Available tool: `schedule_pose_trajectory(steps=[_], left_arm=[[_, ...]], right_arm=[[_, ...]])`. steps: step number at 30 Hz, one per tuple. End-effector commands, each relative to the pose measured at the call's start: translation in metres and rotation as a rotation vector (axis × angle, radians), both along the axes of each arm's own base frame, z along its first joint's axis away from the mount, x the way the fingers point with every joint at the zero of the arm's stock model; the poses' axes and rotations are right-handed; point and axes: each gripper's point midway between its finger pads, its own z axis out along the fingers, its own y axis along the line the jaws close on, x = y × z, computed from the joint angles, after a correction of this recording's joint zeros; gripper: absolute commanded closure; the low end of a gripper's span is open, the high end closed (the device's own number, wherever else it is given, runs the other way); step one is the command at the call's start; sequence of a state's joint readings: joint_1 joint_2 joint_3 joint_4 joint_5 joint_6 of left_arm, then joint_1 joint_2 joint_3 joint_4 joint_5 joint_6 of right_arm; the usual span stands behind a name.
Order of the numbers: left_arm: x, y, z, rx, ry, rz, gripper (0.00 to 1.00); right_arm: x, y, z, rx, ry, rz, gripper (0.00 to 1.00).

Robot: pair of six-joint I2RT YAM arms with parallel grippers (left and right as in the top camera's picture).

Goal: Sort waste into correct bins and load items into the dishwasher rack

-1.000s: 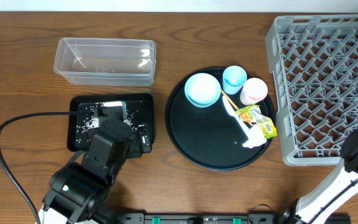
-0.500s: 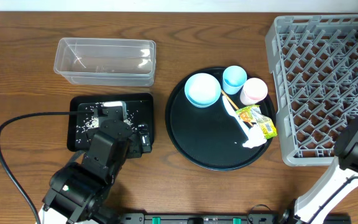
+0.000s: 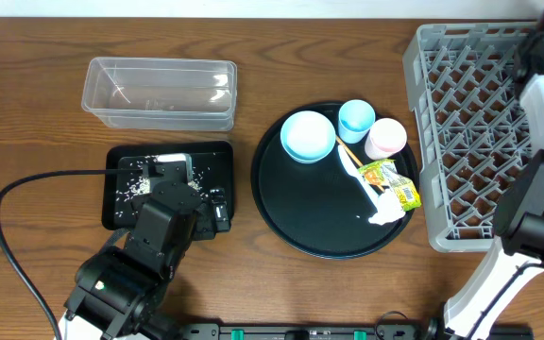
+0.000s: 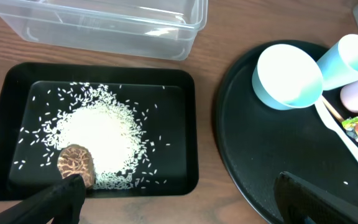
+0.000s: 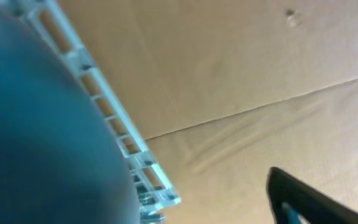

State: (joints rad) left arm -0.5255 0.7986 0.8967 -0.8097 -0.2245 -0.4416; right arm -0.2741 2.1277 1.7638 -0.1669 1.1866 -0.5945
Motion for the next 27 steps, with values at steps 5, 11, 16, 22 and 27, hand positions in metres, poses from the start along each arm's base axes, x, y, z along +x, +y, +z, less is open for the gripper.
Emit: schedule_pose_trajectory(steps=[5, 11, 16, 22, 27], left_arm=[[0.002, 0.003, 0.006, 0.008, -0.018, 0.011, 0.02], [0.002, 0.003, 0.006, 0.008, -0.018, 0.011, 0.02], [0.002, 0.003, 0.006, 0.008, -0.018, 0.011, 0.02], [0.002, 0.003, 0.006, 0.008, -0.018, 0.011, 0.02], [0.002, 0.003, 0.006, 0.008, -0.018, 0.011, 0.02]], right_arm=[[0.036, 0.081, -0.048, 0.252, -0.100, 0.189, 0.01], [0.060, 0.159, -0.066, 0.798, -0.232, 0.356, 0.01], [0.070, 0.208, -0.023, 1.084, -0.306, 0.487, 0.01], [0.051, 0.268, 0.006, 1.349, -0.256, 0.587, 0.01], [0.023, 0.339, -0.002, 1.523, -0.089, 0.650, 0.01]])
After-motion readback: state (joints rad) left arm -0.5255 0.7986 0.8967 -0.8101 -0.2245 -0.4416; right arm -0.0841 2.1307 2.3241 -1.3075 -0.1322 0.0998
